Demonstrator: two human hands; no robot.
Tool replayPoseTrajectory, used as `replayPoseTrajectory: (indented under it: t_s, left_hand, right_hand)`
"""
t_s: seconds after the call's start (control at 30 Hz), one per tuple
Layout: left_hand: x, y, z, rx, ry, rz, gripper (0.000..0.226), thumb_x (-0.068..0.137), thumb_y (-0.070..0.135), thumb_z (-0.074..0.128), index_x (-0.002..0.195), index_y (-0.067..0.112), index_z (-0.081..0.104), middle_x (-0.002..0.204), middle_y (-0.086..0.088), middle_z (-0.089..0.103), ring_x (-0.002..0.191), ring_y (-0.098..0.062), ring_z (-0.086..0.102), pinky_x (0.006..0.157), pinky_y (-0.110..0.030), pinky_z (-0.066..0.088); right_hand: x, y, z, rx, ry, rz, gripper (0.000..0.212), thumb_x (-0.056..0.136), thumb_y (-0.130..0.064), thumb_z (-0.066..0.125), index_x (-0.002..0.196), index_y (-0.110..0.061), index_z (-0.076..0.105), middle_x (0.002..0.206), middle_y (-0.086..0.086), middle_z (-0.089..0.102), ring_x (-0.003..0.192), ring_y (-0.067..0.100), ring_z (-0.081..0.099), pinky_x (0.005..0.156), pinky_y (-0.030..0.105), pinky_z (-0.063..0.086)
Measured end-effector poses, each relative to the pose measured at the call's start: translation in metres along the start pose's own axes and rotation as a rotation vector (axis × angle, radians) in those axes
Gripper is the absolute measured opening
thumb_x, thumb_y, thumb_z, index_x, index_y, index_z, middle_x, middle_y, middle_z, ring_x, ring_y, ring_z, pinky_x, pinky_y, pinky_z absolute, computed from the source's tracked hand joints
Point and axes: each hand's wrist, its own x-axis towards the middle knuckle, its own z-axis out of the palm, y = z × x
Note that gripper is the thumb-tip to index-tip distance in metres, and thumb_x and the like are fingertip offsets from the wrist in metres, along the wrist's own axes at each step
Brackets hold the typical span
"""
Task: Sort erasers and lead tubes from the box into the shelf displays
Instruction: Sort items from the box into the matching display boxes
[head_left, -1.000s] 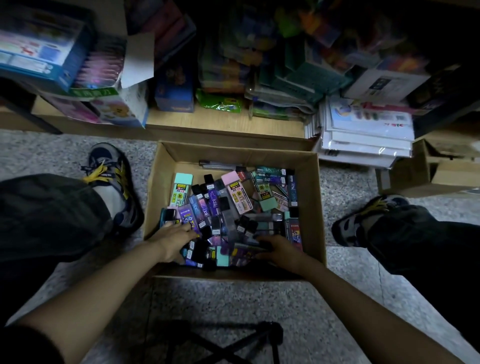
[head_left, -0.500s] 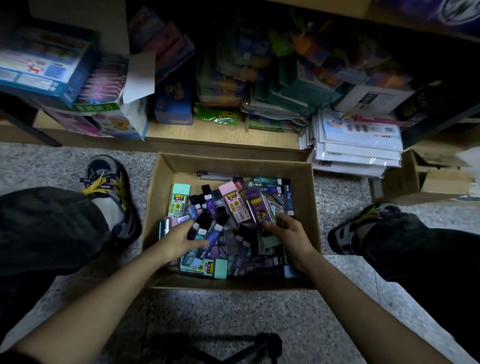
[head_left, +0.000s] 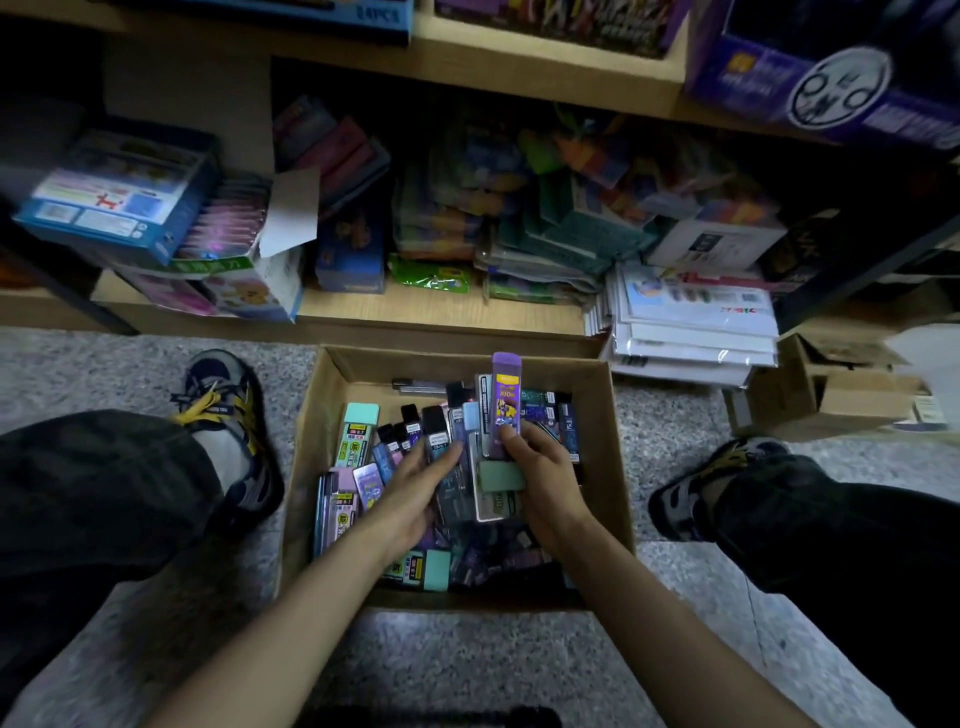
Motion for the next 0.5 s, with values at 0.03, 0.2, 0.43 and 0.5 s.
replayPoseTrajectory:
  t_s: [0.03,0.2,0.43,0.5]
  left_hand:
    - [-0.003,0.002,0.002,0.013,0.0,0.01,0.081,0.08,0.035,0.066,0.147,0.023,0.022,0.145,0.001,0.041,0.119,-0.019,0.052,0.094,-0.045,0.048]
    - [-0.023,0.013,0.017,0.161,-0.061,0.152,0.063,0.069,0.045,0.069,0.126,0.025,0.052,0.133,-0.004,0.057,0.118,-0.023,0.057,0.103,-0.045,0.043]
    - [-0.039,0.032,0.027,0.208,-0.065,0.308,0.037,0.08,0.033,0.067,0.114,0.019,0.062,0.105,-0.004,0.072,0.097,-0.018,0.069,0.084,-0.033,0.054]
    - [-0.047,0.042,0.03,0.202,-0.068,0.347,0.041,0.073,0.038,0.069,0.109,0.02,0.064,0.099,-0.003,0.074,0.09,-0.018,0.071,0.071,-0.028,0.056]
  right_hand:
    - [-0.002,-0.003,0.002,0.01,-0.001,0.003,0.024,0.095,-0.018,0.051,0.109,-0.002,0.063,0.103,0.022,0.065,0.086,0.03,0.061,0.082,0.046,0.05]
    - [-0.012,-0.013,0.013,0.01,0.018,-0.013,0.022,0.097,-0.018,0.048,0.1,-0.008,0.066,0.097,0.018,0.067,0.082,0.028,0.062,0.079,0.042,0.049]
    - [-0.026,-0.04,0.022,0.047,-0.015,-0.045,0.026,0.098,-0.014,0.043,0.11,-0.002,0.063,0.104,0.02,0.068,0.087,0.026,0.064,0.087,0.041,0.05]
    - [-0.031,-0.051,0.023,0.072,-0.045,-0.07,0.027,0.1,-0.015,0.04,0.11,-0.004,0.063,0.1,0.016,0.07,0.085,0.025,0.066,0.087,0.043,0.051]
